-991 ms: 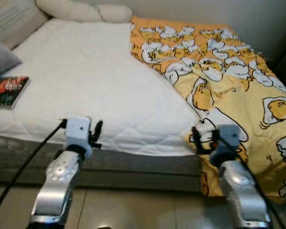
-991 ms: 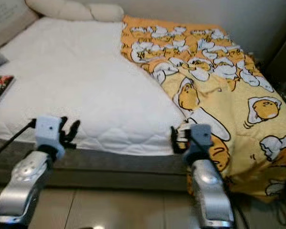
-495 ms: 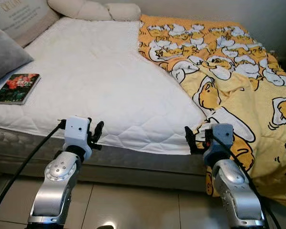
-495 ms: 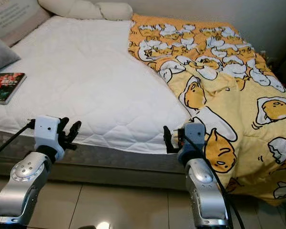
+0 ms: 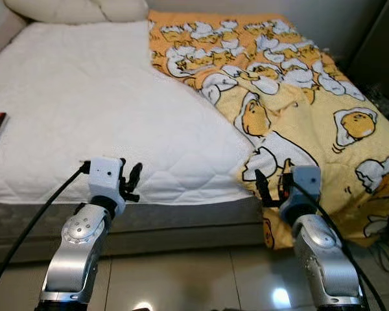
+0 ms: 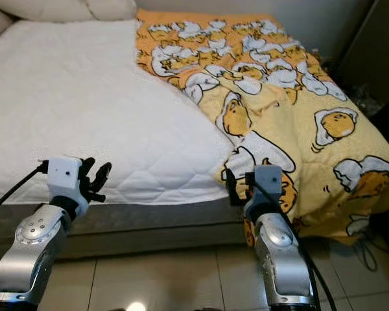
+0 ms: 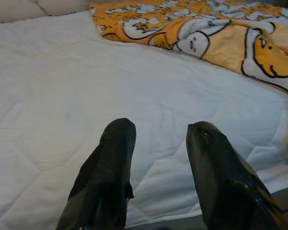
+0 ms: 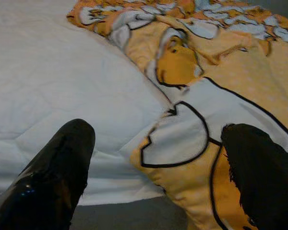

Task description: Clean up the room

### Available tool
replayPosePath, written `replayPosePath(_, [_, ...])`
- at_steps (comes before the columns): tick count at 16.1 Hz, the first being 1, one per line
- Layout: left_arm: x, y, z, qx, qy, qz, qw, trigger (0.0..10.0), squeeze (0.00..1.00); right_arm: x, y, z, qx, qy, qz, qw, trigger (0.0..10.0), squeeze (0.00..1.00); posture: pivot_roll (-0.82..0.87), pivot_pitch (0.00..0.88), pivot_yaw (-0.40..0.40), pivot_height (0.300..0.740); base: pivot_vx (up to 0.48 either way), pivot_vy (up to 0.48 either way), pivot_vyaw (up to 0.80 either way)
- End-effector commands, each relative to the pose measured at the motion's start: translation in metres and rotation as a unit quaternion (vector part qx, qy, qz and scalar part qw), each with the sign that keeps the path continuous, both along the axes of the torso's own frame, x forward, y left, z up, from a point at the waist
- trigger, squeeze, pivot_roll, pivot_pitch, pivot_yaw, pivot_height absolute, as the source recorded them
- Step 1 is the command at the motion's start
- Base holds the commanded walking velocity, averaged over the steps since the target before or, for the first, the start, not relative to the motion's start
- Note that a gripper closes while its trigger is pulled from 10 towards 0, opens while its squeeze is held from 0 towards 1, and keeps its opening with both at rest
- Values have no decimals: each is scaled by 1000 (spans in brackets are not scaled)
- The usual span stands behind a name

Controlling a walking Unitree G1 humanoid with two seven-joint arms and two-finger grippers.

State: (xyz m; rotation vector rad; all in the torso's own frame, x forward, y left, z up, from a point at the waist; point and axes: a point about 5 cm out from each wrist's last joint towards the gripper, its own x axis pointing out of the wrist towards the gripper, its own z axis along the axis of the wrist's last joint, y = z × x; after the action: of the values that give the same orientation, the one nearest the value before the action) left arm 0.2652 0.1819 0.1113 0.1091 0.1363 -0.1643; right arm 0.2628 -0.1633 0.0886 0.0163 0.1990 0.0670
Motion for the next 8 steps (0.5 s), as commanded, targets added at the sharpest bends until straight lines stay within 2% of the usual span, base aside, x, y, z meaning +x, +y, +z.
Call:
replayPosePath(1, [0,0,1,-2,1,-3,1000,10000,0,1,0,1,-2,0,2,1000,10000,0,38,0,-21,740,262,0,0])
replayPosePath(3, [1,0,1,-4,0,-2,1000,10000,0,2,0,1,1,4,-1,1000,10000,0,39,0,-21,740,302,0,0])
replayPosePath(5, [2,1,2,-6,0,-1,1000,10000,0,4,0,2,2,4,-1,1000,10000,0,39,0,-22,740,315,0,-791])
replayPosePath(8, [3,1,2,-10,1,4,1000,10000,0,5,0,4,-2,-3,2,1000,10000,0,40,0,-20,740,330,0,0])
